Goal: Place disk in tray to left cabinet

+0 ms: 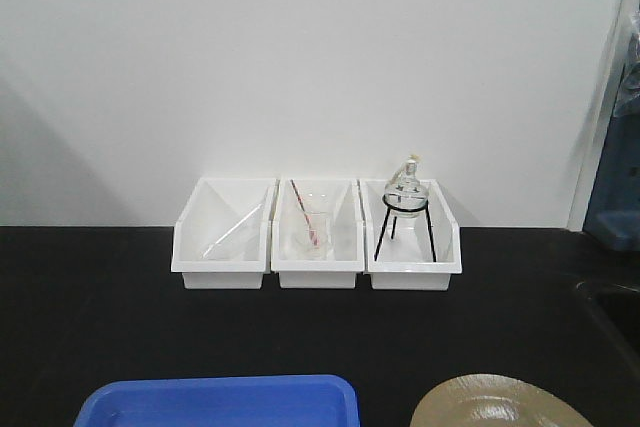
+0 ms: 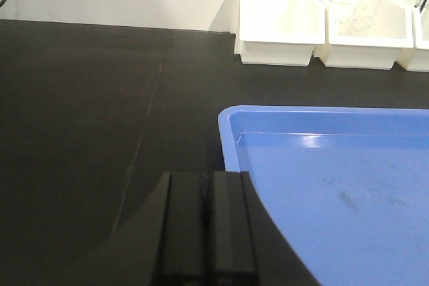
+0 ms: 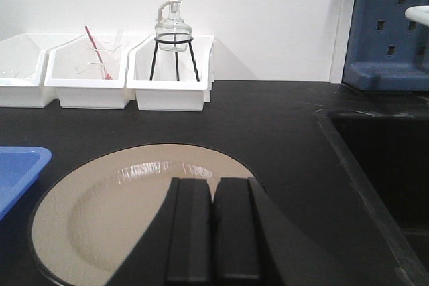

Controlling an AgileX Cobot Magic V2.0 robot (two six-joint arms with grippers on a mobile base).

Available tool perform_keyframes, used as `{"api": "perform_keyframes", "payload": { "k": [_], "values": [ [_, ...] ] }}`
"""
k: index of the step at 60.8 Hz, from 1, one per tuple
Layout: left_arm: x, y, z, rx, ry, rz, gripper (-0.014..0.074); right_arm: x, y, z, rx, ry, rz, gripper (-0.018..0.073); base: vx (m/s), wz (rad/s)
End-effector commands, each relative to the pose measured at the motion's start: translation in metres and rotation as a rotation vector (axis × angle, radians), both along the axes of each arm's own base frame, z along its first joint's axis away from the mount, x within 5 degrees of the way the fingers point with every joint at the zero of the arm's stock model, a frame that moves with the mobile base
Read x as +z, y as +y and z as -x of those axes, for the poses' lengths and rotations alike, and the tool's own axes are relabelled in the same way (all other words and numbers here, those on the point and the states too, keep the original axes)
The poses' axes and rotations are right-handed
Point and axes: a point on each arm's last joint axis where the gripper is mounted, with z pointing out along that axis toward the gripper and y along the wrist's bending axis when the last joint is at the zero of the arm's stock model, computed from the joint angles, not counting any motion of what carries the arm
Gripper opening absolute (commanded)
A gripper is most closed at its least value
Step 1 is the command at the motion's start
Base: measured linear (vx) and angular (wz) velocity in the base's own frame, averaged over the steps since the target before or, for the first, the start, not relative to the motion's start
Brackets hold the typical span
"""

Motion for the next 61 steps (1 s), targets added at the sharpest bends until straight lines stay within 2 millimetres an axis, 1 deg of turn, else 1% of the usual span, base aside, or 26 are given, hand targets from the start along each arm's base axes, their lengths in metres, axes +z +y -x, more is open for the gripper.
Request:
{"api": "perform_keyframes", "payload": {
  "k": [1, 42, 47, 57, 61],
  "values": [
    [0.003, 0.000, -0.001, 0.002, -0.075, 0.006, -0.0006, 0.001, 0.000, 0.000, 0.000, -0.070, 0.004, -0.0006, 0.00, 0.00],
    [0.003, 0.000, -0.001, 0.002, -0.077, 0.003, -0.0006, 0.001, 0.000, 0.000, 0.000, -0.070, 0.004, -0.0006, 0.00, 0.00],
    [0.005, 0.001, -0.001, 0.000, -0.100, -0.069, -0.0006, 0.001, 0.000, 0.000, 0.000, -0.070, 0.004, -0.0006, 0.00, 0.00],
    [0.012, 0.001, -0.002, 0.006, -0.166, -0.067, -0.0006, 0.003, 0.000, 0.000, 0.002, -0.093, 0.003, -0.0006, 0.00, 0.00],
    [0.019, 0.002, -0.002, 0.013, -0.244, -0.065, -0.0006, 0.005, 0.001, 0.000, 0.004, -0.122, 0.001, -0.0006, 0.00, 0.00]
  ]
}}
